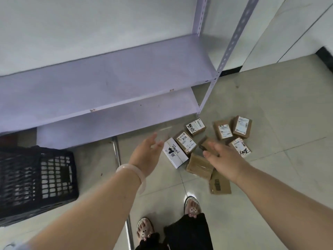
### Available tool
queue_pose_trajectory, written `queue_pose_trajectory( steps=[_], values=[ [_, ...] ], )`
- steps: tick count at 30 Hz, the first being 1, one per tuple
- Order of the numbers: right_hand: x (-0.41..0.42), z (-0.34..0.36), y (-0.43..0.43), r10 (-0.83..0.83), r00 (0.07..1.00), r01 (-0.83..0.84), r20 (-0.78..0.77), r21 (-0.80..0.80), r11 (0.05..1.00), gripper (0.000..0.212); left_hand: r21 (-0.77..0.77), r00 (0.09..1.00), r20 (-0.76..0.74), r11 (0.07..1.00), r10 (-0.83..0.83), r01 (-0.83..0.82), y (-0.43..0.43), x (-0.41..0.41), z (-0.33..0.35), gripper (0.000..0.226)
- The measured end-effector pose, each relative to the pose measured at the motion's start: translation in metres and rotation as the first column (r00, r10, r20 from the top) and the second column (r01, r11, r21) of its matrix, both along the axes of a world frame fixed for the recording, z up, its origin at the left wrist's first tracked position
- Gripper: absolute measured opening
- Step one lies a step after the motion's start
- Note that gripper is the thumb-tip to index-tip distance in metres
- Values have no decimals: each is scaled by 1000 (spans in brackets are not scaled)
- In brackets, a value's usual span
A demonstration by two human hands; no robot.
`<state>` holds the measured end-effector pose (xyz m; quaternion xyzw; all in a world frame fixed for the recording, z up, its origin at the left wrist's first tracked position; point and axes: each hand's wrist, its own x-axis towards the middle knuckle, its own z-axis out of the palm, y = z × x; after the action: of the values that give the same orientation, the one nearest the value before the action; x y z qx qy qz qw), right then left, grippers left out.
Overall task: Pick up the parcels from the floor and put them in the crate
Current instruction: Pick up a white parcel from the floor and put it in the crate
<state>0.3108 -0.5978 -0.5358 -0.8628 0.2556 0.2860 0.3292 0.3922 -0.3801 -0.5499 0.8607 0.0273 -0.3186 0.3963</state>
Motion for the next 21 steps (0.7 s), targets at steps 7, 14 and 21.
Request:
queue_pose_trajectory(
  steps=[7, 14, 21],
  values=[
    [43, -183, -26, 68, 986, -63, -153, 38, 997, 56, 0, 969, -217, 993, 115, -118, -12, 3, -192, 49],
    [86, -384, 1, 55, 988, -36, -146, 127, 991, 46, 21, 915, -341, 974, 217, -224, -22, -2, -392, 49],
    [99, -492, 15, 32, 973, -5, -230, 118, 993, 57, -15, 847, -453, 947, 279, -320, -42, 12, -483, 54]
  ],
)
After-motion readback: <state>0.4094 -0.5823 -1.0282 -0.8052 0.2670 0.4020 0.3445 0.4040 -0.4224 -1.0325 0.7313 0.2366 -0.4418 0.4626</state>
